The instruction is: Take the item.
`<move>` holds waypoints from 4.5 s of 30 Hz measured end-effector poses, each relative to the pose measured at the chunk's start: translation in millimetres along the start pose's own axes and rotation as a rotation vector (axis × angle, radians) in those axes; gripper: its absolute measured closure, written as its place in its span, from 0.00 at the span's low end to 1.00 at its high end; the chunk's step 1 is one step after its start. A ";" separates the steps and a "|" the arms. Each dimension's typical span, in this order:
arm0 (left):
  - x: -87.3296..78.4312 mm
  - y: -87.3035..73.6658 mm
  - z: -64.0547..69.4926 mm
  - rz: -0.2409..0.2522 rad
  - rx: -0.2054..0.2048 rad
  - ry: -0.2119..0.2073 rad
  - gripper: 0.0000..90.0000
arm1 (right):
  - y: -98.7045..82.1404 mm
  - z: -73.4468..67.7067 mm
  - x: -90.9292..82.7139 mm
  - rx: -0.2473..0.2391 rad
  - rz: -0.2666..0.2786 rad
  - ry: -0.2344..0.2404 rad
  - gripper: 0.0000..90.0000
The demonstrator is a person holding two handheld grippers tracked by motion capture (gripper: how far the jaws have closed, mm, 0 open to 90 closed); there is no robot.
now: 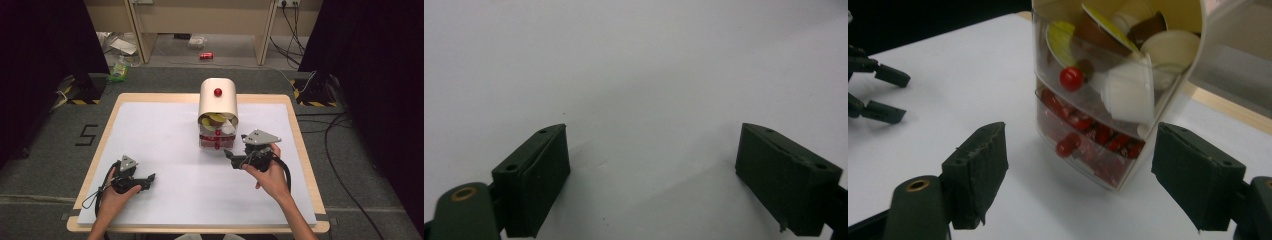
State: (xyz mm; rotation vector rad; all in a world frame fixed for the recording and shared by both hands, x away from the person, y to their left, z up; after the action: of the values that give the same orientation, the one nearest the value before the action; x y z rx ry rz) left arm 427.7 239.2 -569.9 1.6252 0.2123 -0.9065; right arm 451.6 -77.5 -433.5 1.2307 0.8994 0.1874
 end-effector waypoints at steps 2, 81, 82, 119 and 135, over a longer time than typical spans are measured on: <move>0.0 0.0 0.1 0.000 -0.001 -0.001 0.15 | 9.0 -2.3 2.0 -0.007 0.015 0.005 0.26; 0.0 0.0 0.1 0.000 -0.001 0.000 0.15 | 20.6 -23.1 17.4 -0.113 -0.016 0.051 0.29; 0.0 0.0 0.1 0.000 -0.001 0.000 0.15 | 20.6 -23.1 17.4 -0.113 -0.016 0.051 0.29; -0.1 0.0 0.1 0.000 -0.001 0.000 0.15 | 0.2 -42.7 -1.4 -0.145 -0.037 0.072 0.29; -0.1 0.0 0.1 0.000 -0.001 -0.001 0.15 | -2.5 -46.3 -3.9 -0.140 -0.049 0.080 0.31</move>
State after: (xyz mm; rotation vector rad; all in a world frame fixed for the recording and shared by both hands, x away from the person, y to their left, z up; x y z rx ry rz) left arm 427.6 239.1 -569.9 1.6241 0.2122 -0.9071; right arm 416.8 -46.8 -436.0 1.0770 0.9684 0.2575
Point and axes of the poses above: each handheld gripper's, and its own axes: x roughly forward along the jaws, y roughly out of its top, z roughly to its right, the point moved 10 cm from there along x, roughly forward along the jaws, and after that the axes turned 1 degree about x, right-handed, at the moved point
